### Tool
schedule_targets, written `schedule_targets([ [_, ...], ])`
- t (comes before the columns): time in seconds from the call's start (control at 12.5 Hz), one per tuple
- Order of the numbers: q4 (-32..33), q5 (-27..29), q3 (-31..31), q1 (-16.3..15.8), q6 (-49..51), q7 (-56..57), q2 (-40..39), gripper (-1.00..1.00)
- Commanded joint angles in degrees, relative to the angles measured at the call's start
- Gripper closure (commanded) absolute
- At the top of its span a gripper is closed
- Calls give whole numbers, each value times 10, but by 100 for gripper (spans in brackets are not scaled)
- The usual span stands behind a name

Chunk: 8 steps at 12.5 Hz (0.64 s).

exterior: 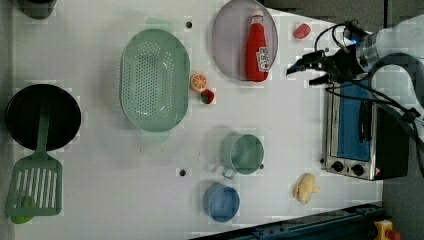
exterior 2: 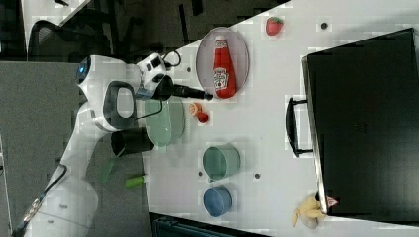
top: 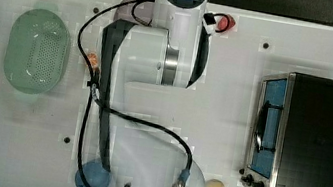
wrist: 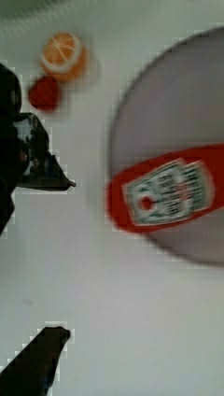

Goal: Pick ketchup from plate and place it on table.

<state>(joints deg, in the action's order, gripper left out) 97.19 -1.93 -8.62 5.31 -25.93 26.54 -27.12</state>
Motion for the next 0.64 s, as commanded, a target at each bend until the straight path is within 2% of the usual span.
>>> schedule_targets([
  [0.08,-46,-48,-7,-21,-60,71,-49,-100],
  [0.24,-65,-75,-7,-26,-103,71,-86,-100],
  [0.64,-90,-77,-7,-28,-170,71,-166,-100],
])
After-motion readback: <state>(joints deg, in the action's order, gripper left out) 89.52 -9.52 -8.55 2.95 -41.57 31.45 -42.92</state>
